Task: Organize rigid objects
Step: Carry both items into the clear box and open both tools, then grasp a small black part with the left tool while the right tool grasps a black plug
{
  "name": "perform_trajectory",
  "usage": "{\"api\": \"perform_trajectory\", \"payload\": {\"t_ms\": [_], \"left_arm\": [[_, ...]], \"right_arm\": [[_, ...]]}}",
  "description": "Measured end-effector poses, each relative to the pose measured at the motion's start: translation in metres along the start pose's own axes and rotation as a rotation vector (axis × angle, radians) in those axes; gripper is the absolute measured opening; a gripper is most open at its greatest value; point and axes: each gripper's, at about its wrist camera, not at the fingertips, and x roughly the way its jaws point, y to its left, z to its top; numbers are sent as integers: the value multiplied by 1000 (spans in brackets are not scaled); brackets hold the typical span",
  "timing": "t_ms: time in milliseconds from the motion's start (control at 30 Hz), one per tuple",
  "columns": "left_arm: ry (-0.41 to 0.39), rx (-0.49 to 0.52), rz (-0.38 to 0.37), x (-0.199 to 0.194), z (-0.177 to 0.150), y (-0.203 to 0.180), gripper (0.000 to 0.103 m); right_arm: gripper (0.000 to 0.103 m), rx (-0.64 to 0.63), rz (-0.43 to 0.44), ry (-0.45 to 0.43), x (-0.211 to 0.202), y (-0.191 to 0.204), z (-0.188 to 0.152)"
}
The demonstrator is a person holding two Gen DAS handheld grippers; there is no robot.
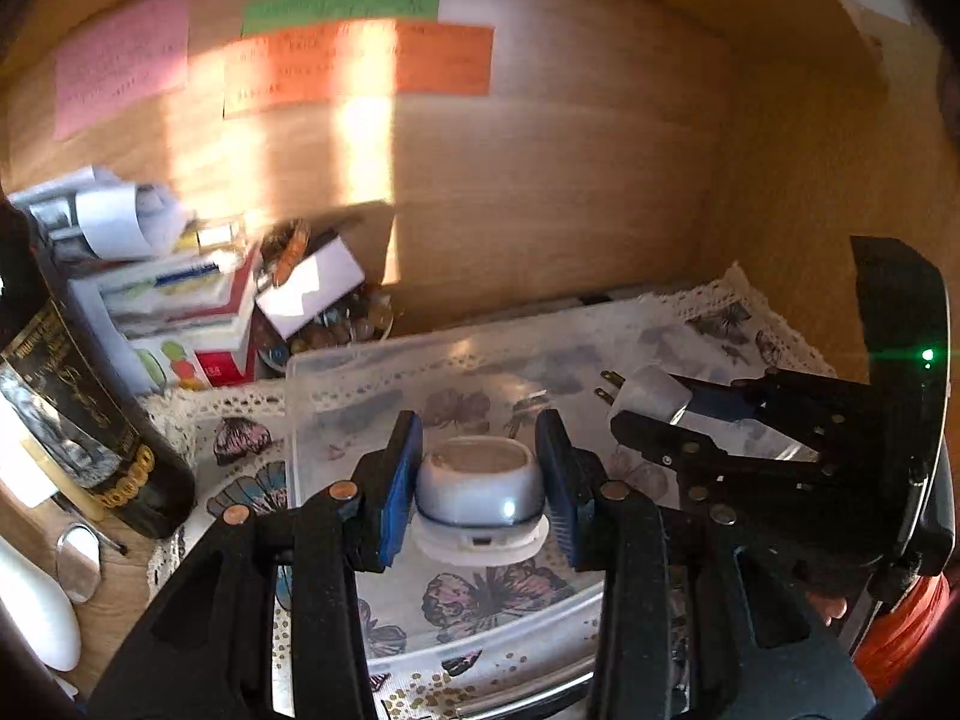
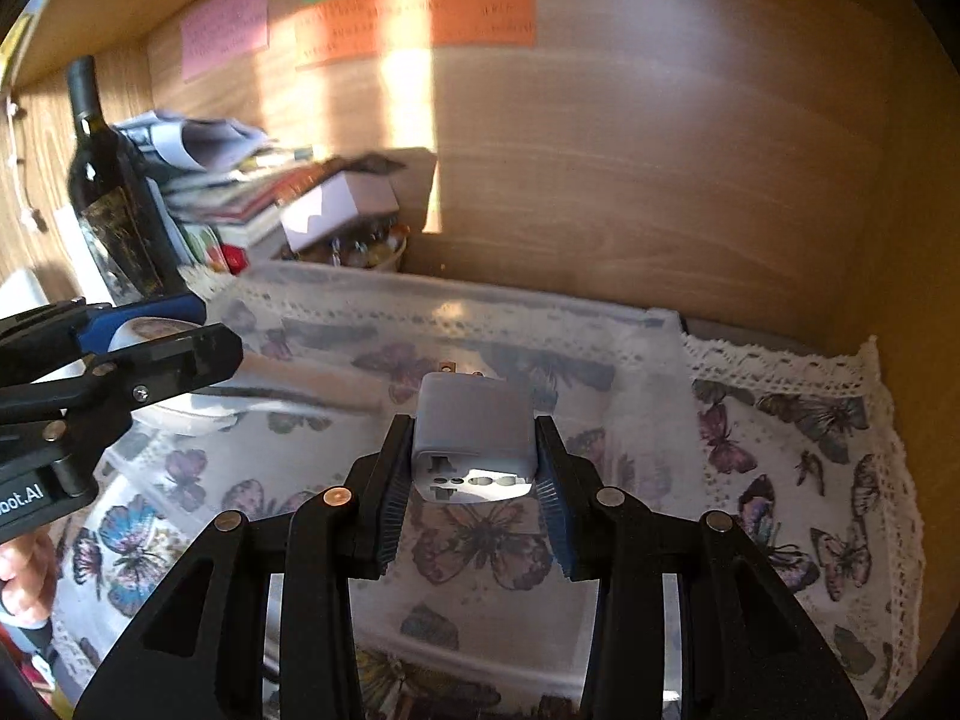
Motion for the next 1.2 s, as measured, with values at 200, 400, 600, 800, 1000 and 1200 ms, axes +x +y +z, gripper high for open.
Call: {"api": "perform_trajectory", "payload": {"t_ms": [200, 400, 600, 800, 1000, 1200], "left_arm": [[69, -32, 24, 22, -11, 12, 22], [99, -52, 41, 27, -16, 19, 22], [43, -27, 61, 0, -13, 10, 35], [-77, 27, 136, -47, -15, -3, 74], [-160, 74, 184, -86, -31, -17, 100], [-123, 77, 174, -94, -58, -28, 102]], "right_arm": [[36, -3, 9, 42, 12, -1, -3], [39, -13, 1, 30, 8, 2, -1], [51, -24, -16, -37, -16, 4, 3], [71, -16, -27, -151, -67, 4, 2], [85, 9, -37, -229, -111, 1, -11], [85, 32, -53, -231, -128, -6, -34]]}}
